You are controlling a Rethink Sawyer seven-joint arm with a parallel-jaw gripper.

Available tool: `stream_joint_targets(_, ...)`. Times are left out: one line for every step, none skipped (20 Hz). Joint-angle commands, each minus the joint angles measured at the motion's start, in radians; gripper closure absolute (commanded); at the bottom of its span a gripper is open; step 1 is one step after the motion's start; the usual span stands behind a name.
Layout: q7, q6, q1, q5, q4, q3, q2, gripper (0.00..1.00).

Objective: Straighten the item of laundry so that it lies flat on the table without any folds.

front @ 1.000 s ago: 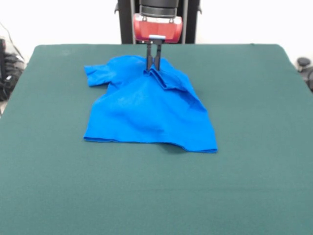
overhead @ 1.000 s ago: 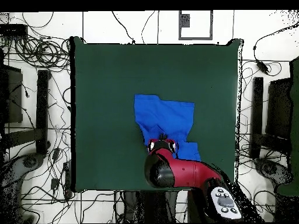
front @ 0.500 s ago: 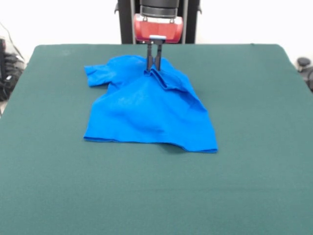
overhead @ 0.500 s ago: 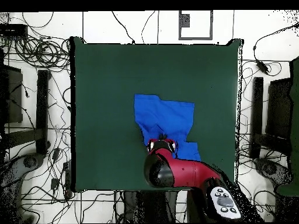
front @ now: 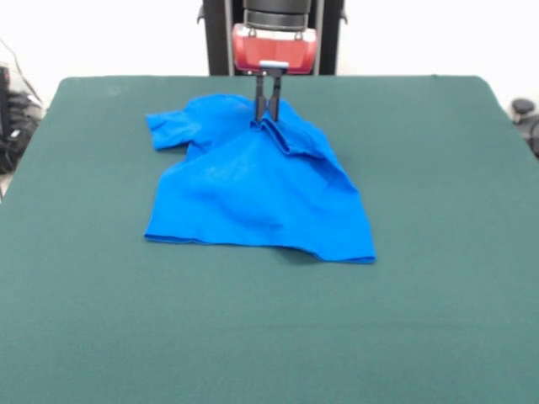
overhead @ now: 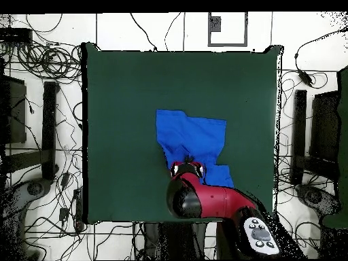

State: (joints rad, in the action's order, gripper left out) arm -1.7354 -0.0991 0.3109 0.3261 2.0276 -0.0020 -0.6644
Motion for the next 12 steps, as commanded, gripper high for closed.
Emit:
stream_joint_targets(-0.174, 0.080, -0.038, -0.059, 0.025, 0.113, 0.030, 1.00)
stream_joint_targets(-0.175, 0.081, -0.038, -0.060, 0.028, 0.113, 0.026, 1.00)
stream_joint_targets(-0.176, 0.081, -0.039, -0.062, 0.032, 0.114, 0.023, 1.00)
stream_joint_targets(-0.176, 0.086, -0.039, -0.064, 0.032, 0.116, 0.017, 1.00)
stream_joint_targets(-0.177, 0.086, -0.037, -0.065, 0.035, 0.118, 0.015, 1.00)
stream_joint_targets(-0.178, 0.084, -0.037, -0.064, 0.038, 0.118, 0.014, 1.00)
stream_joint_targets(-0.179, 0.083, -0.037, -0.065, 0.041, 0.119, 0.013, 1.00)
stream_joint_targets(-0.181, 0.080, -0.037, -0.065, 0.043, 0.118, 0.013, 1.00)
stream_joint_targets(-0.183, 0.077, -0.038, -0.065, 0.045, 0.118, 0.014, 1.00)
stream_joint_targets(-0.186, 0.077, -0.041, -0.068, 0.046, 0.116, 0.013, 1.00)
stream_joint_targets(-0.190, 0.074, -0.044, -0.071, 0.049, 0.115, 0.012, 1.00)
stream_joint_targets(-0.193, 0.073, -0.048, -0.073, 0.050, 0.113, 0.011, 1.00)
